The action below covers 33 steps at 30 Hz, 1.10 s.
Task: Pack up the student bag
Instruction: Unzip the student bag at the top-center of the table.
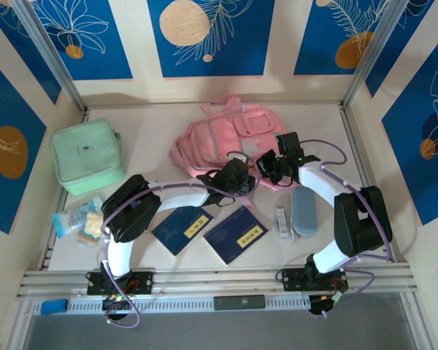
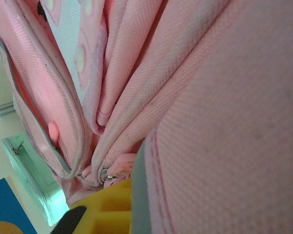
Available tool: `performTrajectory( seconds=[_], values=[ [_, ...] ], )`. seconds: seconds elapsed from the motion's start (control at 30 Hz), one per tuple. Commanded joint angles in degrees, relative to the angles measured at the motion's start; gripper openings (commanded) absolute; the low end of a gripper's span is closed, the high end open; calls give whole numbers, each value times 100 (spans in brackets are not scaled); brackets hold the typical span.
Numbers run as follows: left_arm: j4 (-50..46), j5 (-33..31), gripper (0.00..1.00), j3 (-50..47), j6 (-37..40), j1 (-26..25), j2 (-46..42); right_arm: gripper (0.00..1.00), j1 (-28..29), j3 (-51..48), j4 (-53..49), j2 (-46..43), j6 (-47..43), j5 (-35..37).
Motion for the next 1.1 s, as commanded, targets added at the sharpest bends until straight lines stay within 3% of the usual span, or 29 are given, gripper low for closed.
performTrajectory(
  seconds=[0.0,0.43,1.07],
  values=[
    [-22,-404,43,219,181,-44,158,0,83,233,51,-238,120,-185],
    [297,-404,0,16,647,-36,-126,0,61,262,-8,-272,0,-235],
    [-1456,-252,0,-868,1229,282,-1609,0,-1078,929,-480,83,-1297,-938]
  ],
)
